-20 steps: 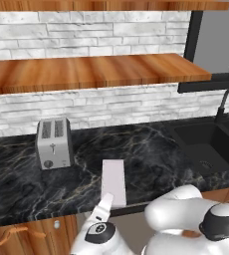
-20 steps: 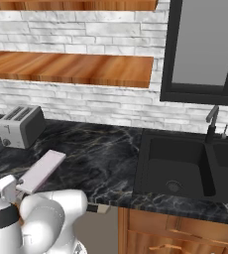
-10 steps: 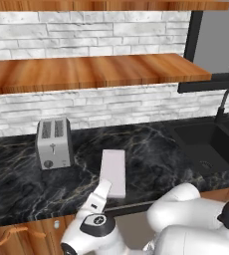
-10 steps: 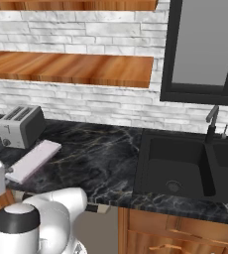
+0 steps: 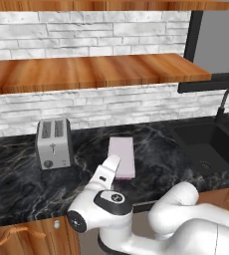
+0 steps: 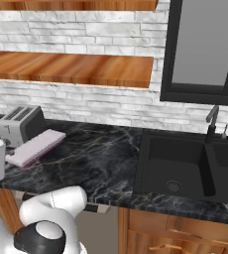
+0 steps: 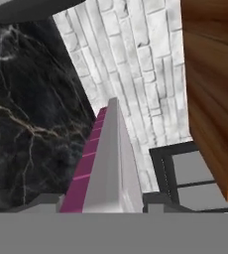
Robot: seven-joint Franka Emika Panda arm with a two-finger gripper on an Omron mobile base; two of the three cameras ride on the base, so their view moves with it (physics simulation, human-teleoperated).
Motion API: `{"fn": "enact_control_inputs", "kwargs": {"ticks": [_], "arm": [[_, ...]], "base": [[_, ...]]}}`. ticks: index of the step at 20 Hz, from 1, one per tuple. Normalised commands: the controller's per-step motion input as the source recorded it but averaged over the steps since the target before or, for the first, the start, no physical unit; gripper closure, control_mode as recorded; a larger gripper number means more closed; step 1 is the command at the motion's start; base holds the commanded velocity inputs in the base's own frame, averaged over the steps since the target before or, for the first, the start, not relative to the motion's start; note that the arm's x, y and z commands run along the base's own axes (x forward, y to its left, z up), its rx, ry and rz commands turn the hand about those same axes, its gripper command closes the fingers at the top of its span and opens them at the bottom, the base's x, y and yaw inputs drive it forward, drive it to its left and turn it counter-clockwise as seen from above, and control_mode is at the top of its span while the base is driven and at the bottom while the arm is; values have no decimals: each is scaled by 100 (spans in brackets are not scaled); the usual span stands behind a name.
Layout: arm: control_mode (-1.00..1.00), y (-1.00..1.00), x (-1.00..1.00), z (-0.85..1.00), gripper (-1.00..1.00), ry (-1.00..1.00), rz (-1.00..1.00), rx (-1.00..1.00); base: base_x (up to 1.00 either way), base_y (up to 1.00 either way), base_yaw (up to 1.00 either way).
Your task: The ice cube tray has been filled with water. Take the tray and place it in the freezer to make ice. Close the freezer door after placing the tray.
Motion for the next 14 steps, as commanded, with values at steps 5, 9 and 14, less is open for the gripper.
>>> {"fn": "enact_control_inputs", "kwargs": {"ticks": [5,9,14], "arm": [[-100,-24,0,32,100,-12,-8,-21],[-100,-32,0,19,100,-9,-9,-21],[-100,-41,-1,36,100,-1,-9,-6]], "base": [[0,0,0],[0,0,0],[0,0,0]]}}
